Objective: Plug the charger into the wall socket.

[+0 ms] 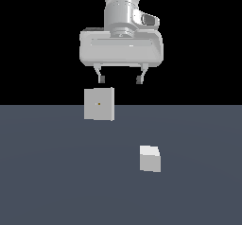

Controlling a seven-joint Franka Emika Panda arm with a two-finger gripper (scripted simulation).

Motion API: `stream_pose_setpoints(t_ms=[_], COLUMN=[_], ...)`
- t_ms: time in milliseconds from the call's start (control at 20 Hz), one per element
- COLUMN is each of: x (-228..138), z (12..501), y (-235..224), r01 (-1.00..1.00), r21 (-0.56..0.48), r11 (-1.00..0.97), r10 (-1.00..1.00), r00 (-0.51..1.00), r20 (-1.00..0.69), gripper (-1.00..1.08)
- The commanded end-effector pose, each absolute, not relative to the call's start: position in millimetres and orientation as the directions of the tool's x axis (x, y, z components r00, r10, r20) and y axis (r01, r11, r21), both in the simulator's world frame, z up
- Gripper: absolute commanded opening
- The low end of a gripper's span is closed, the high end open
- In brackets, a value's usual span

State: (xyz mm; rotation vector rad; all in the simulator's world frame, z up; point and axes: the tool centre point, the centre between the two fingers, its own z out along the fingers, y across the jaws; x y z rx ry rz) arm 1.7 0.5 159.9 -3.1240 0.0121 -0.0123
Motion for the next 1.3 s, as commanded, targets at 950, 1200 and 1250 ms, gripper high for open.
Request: stream_pose_setpoints(t_ms=[950,1200,1250], x=[-44.5,-67.7,-71.7], z=[120.2,98.5,94.7], y=[-21.7,-32.1,-33.9], r01=[-0.083,-0.122,-0.129], r21=[-0.007,-0.004,-0.003], r11=[-0.997,-0.992,-0.992], r10=[-0.083,-0.122,-0.129], r00=[0.995,0.988,0.987], r20=[0.063,0.092,0.097], gripper=[1.0,1.0,1.0])
